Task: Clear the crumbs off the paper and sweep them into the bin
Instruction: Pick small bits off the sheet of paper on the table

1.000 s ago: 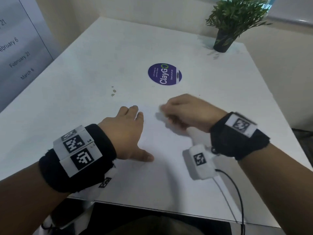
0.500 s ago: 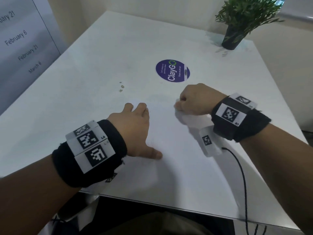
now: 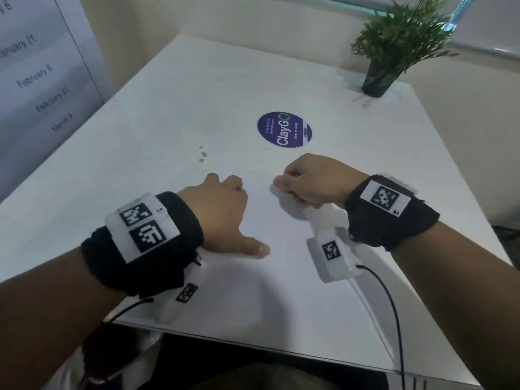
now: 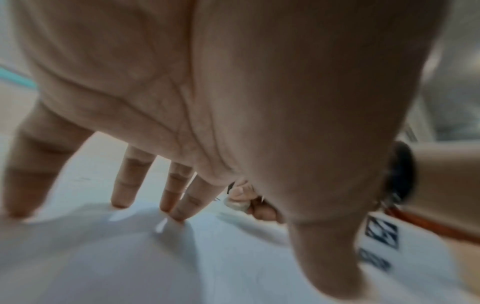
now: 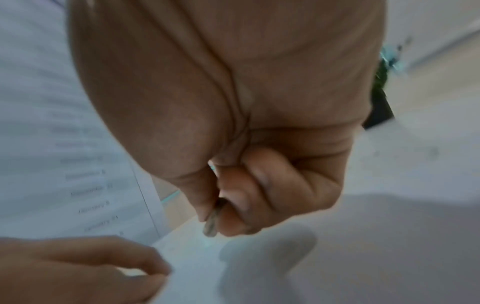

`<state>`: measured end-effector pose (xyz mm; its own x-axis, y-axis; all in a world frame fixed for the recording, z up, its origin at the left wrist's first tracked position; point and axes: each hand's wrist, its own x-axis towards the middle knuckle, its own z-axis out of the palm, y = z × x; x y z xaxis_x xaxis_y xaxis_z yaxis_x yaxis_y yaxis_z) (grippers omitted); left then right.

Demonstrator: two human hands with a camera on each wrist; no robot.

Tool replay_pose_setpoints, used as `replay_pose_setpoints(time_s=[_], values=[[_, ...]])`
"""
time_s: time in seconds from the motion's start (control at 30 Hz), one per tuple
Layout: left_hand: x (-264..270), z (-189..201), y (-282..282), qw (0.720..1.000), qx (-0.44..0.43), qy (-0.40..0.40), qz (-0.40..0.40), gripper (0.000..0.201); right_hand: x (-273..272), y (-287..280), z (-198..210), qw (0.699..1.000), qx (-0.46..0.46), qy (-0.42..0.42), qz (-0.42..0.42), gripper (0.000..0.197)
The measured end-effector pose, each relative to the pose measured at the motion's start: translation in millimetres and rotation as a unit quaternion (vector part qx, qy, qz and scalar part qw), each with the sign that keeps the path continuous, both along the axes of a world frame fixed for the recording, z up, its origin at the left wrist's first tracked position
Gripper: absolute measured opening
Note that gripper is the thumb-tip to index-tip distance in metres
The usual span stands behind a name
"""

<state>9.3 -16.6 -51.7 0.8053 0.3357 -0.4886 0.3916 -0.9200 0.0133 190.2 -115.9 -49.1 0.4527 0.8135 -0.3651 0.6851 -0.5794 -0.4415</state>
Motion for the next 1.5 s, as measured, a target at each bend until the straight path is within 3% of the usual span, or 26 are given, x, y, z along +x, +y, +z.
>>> replay_pose_setpoints(time_s=[0.1,0.17,0.27,0.5,0.73,0.97,1.27,1.5], values=[[6,4,22,0.998,-0.003,-0.069,0.003,0.06,-17,6,-3,0.997,0.019,0.075,-0.002,0.039],[5,0,28,0.994,0.003,-0.105,0.015,0.052,-21,9,-5,0.995,0.001,0.095,0.008,0.043],[3,-4,31,0.994,0.006,-0.105,0.015,0.056,-18,12,-4,0.996,-0.019,0.087,0.003,0.049],[-4,-12,31,0.997,0.042,-0.056,0.024,0.077,-47,37,-5,0.99,-0.064,-0.084,0.093,0.038],[-3,-8,27,0.997,0.04,-0.038,0.056,0.08,-7,7,7,0.979,-0.104,-0.17,0.05,0.043],[-3,-7,26,0.995,0.027,-0.057,0.072,0.069,-61,34,0,0.988,-0.052,-0.084,0.117,0.04],[-3,-10,28,0.997,0.038,-0.05,0.056,0.076,-18,11,7,0.977,-0.096,-0.176,0.075,0.042],[-5,-9,26,0.996,0.037,-0.055,0.064,0.072,-54,29,-2,0.979,-0.068,-0.124,0.148,0.038]])
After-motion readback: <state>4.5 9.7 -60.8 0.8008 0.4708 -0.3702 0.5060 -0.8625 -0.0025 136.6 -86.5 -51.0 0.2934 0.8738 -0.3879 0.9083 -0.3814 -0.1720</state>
